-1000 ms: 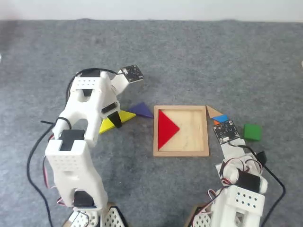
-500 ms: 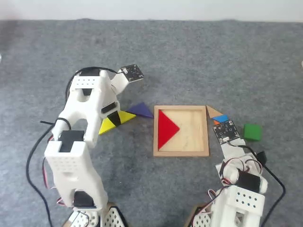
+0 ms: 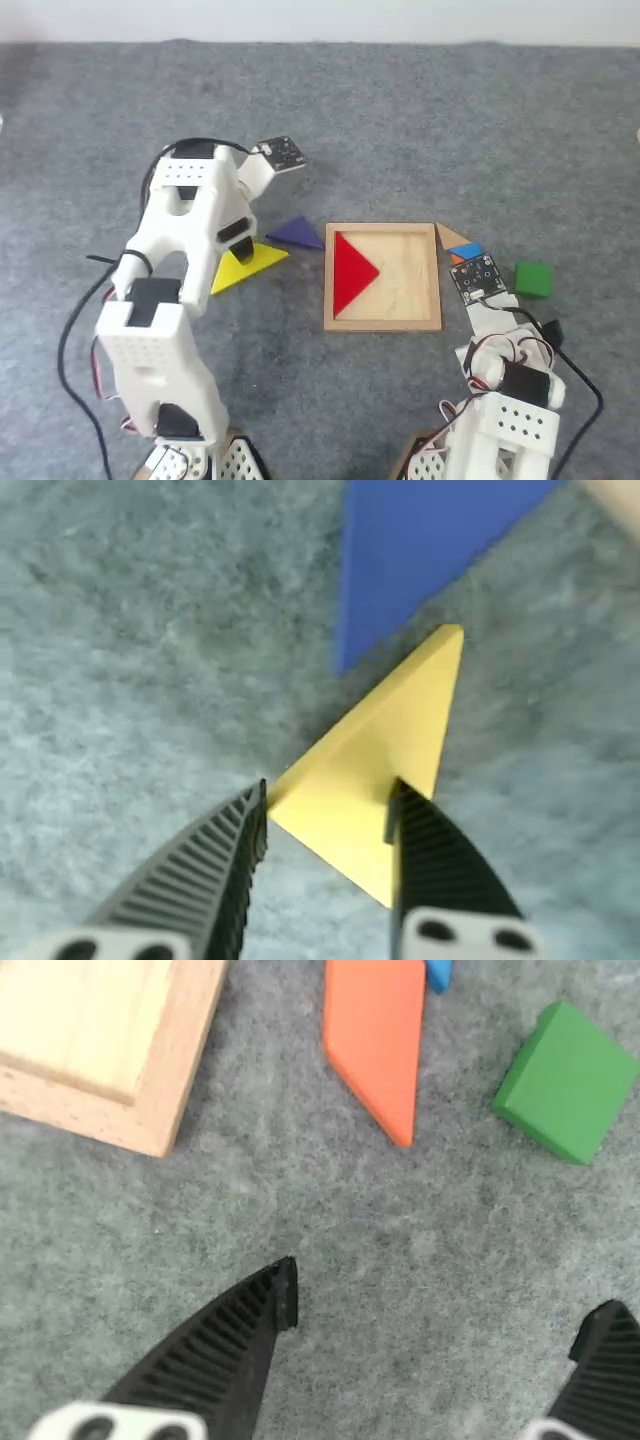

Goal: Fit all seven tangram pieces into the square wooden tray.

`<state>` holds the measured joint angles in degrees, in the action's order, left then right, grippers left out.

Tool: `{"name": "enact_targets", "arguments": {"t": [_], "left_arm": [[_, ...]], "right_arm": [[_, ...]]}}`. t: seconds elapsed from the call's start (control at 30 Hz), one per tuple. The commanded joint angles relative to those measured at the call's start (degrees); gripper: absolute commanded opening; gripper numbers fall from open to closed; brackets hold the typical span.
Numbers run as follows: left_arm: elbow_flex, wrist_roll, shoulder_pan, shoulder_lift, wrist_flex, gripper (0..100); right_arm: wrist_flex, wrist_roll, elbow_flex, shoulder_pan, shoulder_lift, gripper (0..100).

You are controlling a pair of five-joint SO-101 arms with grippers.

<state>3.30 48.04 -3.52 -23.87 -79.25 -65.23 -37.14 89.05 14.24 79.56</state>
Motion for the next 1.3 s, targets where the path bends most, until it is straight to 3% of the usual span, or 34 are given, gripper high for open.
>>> {"name": "enact_targets", "arguments": {"t": [0.0, 0.4, 0.6, 0.73, 1.03, 1.27], "left_arm": [[-0.7, -1.7, 2.5, 4.7, -4.4, 15], [1.0, -3.5, 5.2, 10.3, -15.0, 15], [13.2, -3.4, 8.3, 18.9, -14.4, 12], [22.7, -3.7, 10.6, 25.6, -8.3, 13], [26.2, -5.1, 10.2, 34.9, -8.4, 13], [26.9, -18.4, 5.2, 25.8, -1.7, 32]], "right_arm": [[0.8, 0.3, -0.2, 0.3, 1.0, 43.0], [0.9, 0.2, 0.3, 0.3, 1.3, 43.0], [0.9, 0.2, 0.3, 0.3, 1.3, 43.0], [0.9, 0.2, 0.3, 0.3, 1.3, 43.0], [0.9, 0.2, 0.3, 0.3, 1.3, 43.0], [0.9, 0.2, 0.3, 0.5, 1.3, 43.0]]}}
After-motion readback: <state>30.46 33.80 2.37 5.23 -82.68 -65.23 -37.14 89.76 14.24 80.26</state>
